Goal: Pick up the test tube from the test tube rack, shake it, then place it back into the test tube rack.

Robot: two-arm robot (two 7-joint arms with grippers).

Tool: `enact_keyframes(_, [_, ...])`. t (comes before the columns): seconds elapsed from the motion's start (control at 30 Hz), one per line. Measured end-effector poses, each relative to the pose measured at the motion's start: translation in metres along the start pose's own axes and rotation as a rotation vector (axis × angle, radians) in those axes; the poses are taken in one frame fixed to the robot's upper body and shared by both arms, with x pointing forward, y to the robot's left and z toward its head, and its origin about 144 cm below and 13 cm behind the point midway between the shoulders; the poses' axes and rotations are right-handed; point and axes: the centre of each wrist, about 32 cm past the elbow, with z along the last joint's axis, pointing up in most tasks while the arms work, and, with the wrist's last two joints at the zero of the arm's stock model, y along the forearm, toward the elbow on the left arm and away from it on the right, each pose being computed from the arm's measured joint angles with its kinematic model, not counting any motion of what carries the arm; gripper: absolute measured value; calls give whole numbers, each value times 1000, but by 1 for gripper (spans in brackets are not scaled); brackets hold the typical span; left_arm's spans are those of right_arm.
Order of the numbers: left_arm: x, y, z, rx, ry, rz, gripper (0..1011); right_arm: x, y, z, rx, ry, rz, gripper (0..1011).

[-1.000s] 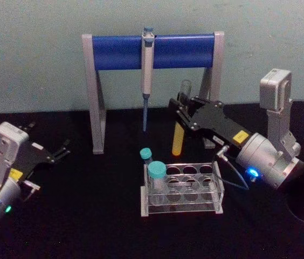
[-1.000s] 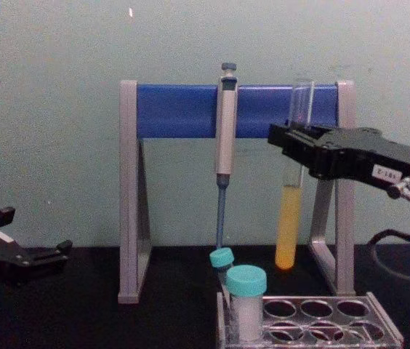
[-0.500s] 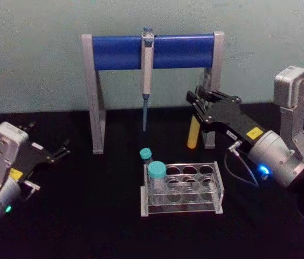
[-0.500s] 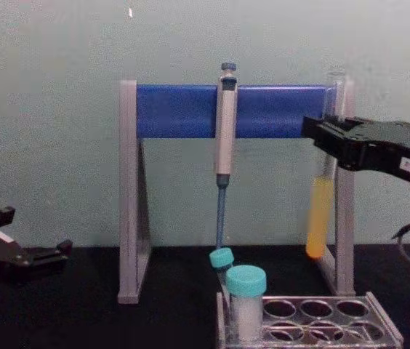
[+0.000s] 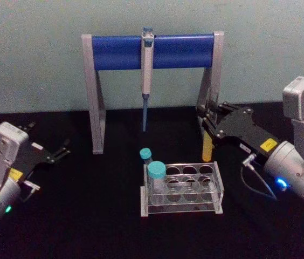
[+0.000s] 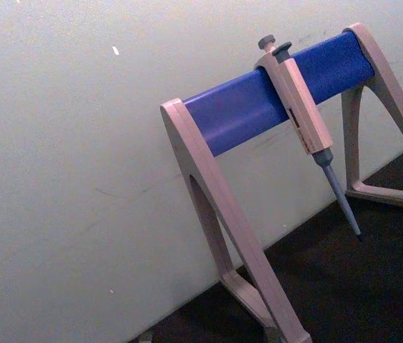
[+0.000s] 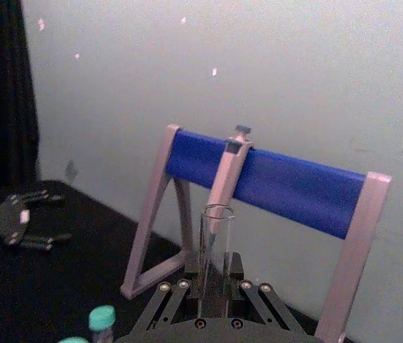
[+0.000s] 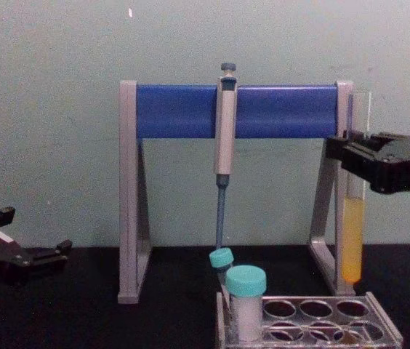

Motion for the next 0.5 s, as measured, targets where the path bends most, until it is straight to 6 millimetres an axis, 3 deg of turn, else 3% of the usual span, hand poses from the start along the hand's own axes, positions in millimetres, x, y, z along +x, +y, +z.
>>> enact_keyframes(0.23, [0,0,0,0,0,0,1001,-3,-3,2,-18,20,96,238])
enact_keyframes(0.5, [0,0,0,0,0,0,1002,-6,10,-3,23,111,159,237])
